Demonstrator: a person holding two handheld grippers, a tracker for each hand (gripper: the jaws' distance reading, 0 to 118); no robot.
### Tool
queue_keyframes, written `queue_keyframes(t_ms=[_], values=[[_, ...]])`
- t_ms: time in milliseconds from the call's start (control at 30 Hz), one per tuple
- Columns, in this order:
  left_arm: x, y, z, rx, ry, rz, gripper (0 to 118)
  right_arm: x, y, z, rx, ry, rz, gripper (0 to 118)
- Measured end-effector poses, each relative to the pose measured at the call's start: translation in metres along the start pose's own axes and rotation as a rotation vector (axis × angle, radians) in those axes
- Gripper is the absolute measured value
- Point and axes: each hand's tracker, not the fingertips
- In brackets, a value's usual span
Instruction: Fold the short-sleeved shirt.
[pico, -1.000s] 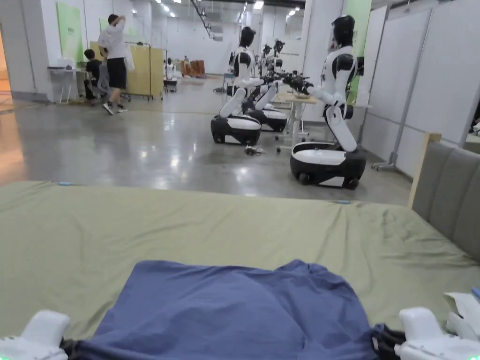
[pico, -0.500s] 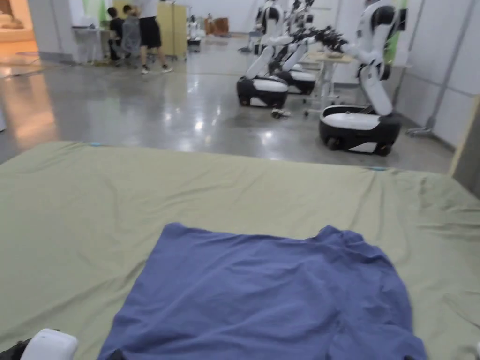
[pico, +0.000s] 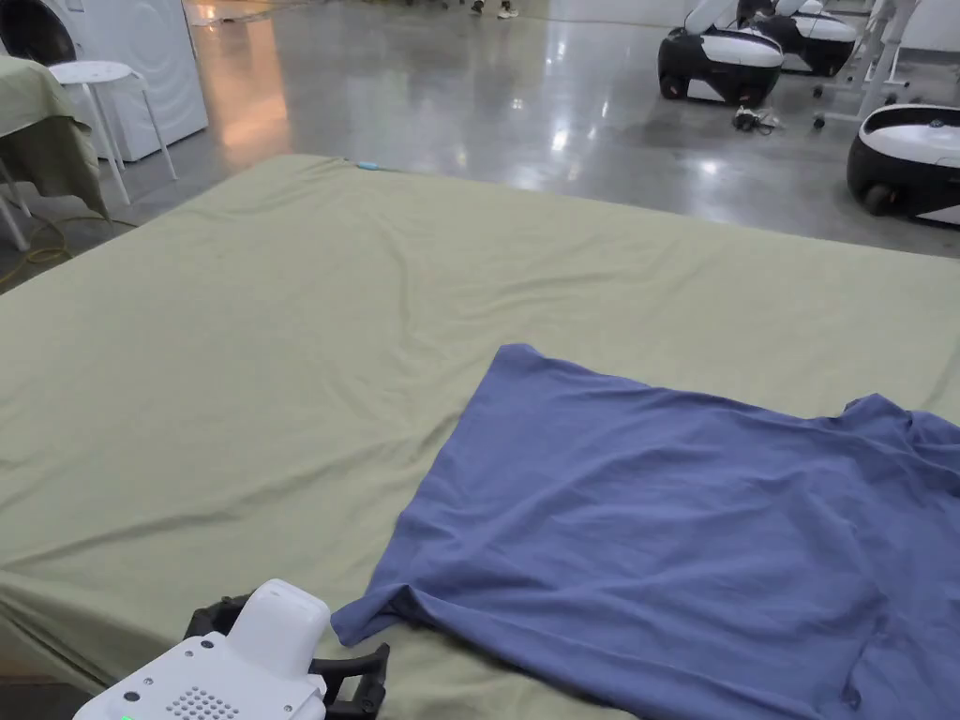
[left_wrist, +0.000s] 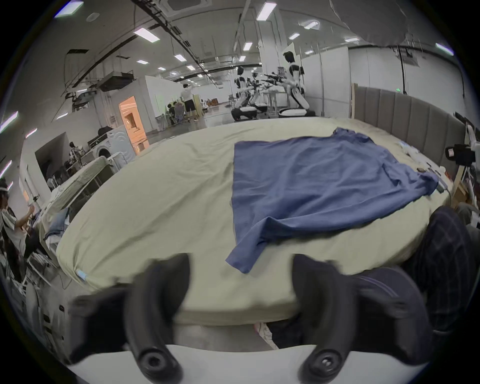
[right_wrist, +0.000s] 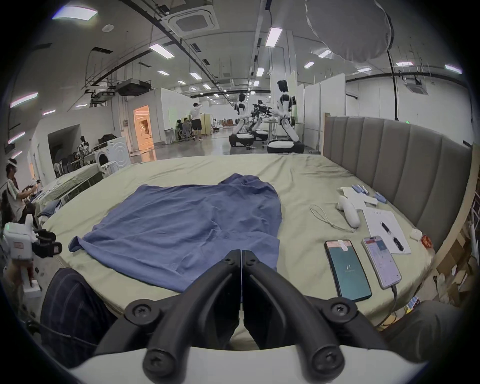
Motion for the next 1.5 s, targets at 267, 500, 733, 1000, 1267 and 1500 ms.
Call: queue_keyframes(t_ms=[267,500,733,1000,1267,1500], values=[[0.005,0.020,-0.068,-0.108,-0.088,-0.028,88,0.005,-0.008,-0.019,-0.084,-0.038,-0.032,2],[0.064,0.043,-0.054,-0.149,-0.108,-0.043,5,0.017,-0.023,-0.048,-0.203,-0.087,-0.028,97],[0.049,0.052,-0.047,-0.132,-0.111,-0.017,5,0.025,-0.061,-0.074,-0.274,-0.009,-0.079,114],[0.049,0.058,-0.037,-0.103,-0.060,-0.059,4,0.028,-0.037,-0.072,-0.312,-0.064,-0.101,4],[0.042,0.146,-0.053,-0.046,-0.045,-0.140,4,0.033,0.071,-0.091,-0.237,-0.056,-0.031,4],[0.046,0.217,-0.185,-0.259,-0.113,-0.116,4,0.033,0.121,-0.227,-0.392,-0.070,-0.007,4]])
